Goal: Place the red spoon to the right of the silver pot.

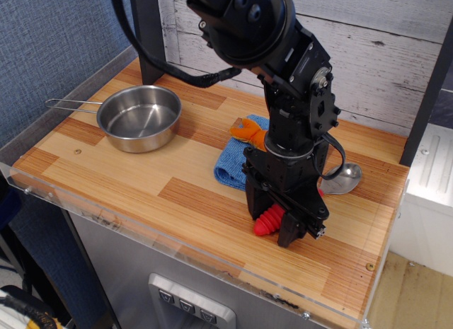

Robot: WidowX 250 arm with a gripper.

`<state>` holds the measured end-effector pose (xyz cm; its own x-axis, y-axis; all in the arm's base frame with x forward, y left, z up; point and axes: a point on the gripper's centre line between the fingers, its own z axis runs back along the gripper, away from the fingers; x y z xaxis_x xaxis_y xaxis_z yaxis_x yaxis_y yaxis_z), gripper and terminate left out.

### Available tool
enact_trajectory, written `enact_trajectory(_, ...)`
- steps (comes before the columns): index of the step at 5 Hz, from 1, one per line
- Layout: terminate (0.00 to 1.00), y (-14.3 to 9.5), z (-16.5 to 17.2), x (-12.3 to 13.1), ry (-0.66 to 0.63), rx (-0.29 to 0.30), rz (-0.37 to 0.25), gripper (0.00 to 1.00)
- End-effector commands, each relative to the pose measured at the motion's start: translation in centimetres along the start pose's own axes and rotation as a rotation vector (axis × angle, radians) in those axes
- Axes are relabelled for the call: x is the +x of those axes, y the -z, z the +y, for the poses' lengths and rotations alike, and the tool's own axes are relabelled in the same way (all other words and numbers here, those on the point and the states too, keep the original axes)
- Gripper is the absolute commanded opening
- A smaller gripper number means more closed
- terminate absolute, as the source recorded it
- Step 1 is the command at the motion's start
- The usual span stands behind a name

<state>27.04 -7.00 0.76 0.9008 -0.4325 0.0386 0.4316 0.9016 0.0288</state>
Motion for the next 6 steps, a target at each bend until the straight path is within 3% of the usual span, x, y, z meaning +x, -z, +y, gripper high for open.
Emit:
enact_trajectory(1, 0.0, -1.3, 0.7, -0.7, -0.002, 0.002, -0.034, 0.0)
enact_trajectory(5, 0.0, -4.9, -1.0, 0.1, 0.07, 0.01, -0.114, 0.0)
enact_trajectory(6, 0.0, -6.9, -0.1, -0.4, -0.006, 0.02, -0.136, 0.0)
